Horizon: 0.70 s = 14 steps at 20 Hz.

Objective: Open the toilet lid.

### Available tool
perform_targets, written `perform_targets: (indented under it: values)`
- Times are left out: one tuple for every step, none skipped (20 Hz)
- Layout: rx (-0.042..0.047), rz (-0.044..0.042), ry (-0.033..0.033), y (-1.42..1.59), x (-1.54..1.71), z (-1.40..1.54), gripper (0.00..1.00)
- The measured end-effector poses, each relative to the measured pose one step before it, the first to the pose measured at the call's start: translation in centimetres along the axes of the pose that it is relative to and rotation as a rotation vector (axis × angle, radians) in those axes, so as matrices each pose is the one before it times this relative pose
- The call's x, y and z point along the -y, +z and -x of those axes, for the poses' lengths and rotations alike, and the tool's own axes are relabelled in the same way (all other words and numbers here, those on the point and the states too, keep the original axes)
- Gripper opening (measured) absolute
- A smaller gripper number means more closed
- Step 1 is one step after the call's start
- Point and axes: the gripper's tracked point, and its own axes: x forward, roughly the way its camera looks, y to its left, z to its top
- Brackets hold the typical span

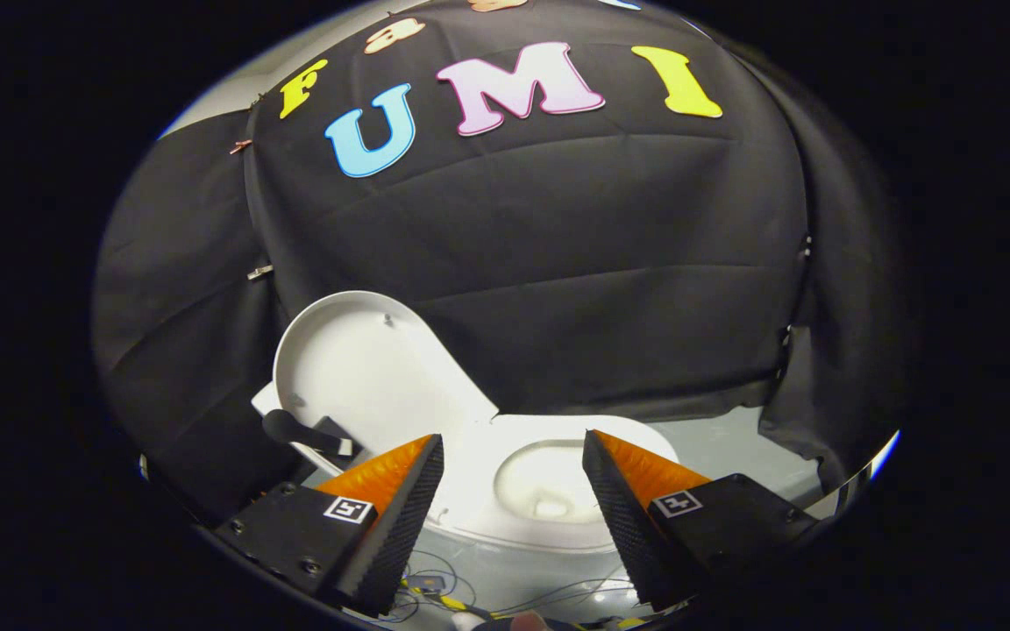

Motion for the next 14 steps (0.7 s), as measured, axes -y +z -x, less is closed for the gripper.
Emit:
perform_targets:
  values:
    - [0.03473, 0.01289, -0.02212, 0.070, 1.429, 0.056, 1.00]
    - [0.02814, 0.00355, -0.01590, -0.150, 1.060, -0.028, 0.99]
    - [0.02321, -0.00554, -0.00926, -0.170, 0.720, -0.011, 0.99]
    - [0.02295, -0.00472, -0.00589, -0.353, 0.601, -0.134, 0.99]
    - [0.02180, -0.00346, -0.00726, -0.326, 0.747, 0.013, 1.00]
    - [0.03224, 0.00137, -0.00386, -0.012, 0.570, 0.013, 0.99]
    - [0.03301, 0.00292, -0.00056, 0.023, 0.472, 0.019, 1.00]
    - [0.04265, 0.02076, -0.00452, 0.197, 0.386, 0.169, 0.99]
    - [0.06023, 0.03515, -0.01678, 0.603, 0.758, 0.068, 0.99]
    - [0.05362, 0.03354, -0.02170, 0.604, 0.879, 0.074, 0.99]
    - [0.03701, 0.00949, -0.00677, 0.179, 0.400, -0.157, 0.99]
    - [0.00719, -0.00450, 0.00789, -0.027, -0.153, -0.074, 0.99]
    - [-0.00379, 0.00929, -0.00035, -0.599, 0.168, 0.118, 0.99]
    - [0.00584, 0.01509, 0.00089, -0.169, 0.228, -0.008, 0.99]
